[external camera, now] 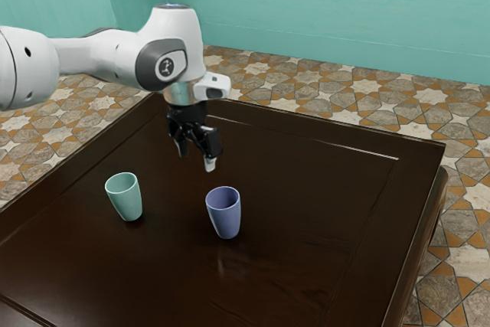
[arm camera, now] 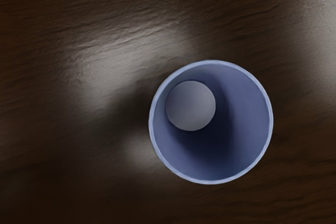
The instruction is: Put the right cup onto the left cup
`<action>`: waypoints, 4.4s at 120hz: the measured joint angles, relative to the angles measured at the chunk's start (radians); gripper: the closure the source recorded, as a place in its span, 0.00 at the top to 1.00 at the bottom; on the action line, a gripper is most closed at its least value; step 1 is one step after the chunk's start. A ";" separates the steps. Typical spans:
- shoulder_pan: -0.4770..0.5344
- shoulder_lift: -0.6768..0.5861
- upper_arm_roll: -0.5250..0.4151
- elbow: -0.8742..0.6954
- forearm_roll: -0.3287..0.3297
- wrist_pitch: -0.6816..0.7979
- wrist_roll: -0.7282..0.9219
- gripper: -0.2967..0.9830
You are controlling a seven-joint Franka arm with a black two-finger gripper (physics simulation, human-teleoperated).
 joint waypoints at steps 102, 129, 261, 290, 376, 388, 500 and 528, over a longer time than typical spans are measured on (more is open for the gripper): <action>0.006 0.161 -0.006 -0.086 0.007 0.258 -0.026 0.32; 0.005 0.151 -0.006 -0.085 0.008 0.257 -0.029 0.20; 0.130 -0.246 0.161 -0.126 0.107 -0.069 0.004 0.15; 0.131 -0.192 0.227 -0.117 0.120 -0.025 0.021 0.15; 0.190 -0.142 0.259 -0.154 0.020 0.140 0.125 0.16; 0.202 -0.143 0.259 -0.162 0.018 0.147 0.139 0.15; 0.188 -0.079 0.259 -0.185 -0.033 0.179 0.214 0.57; 0.241 -0.201 0.173 -0.098 -0.035 0.081 0.220 0.70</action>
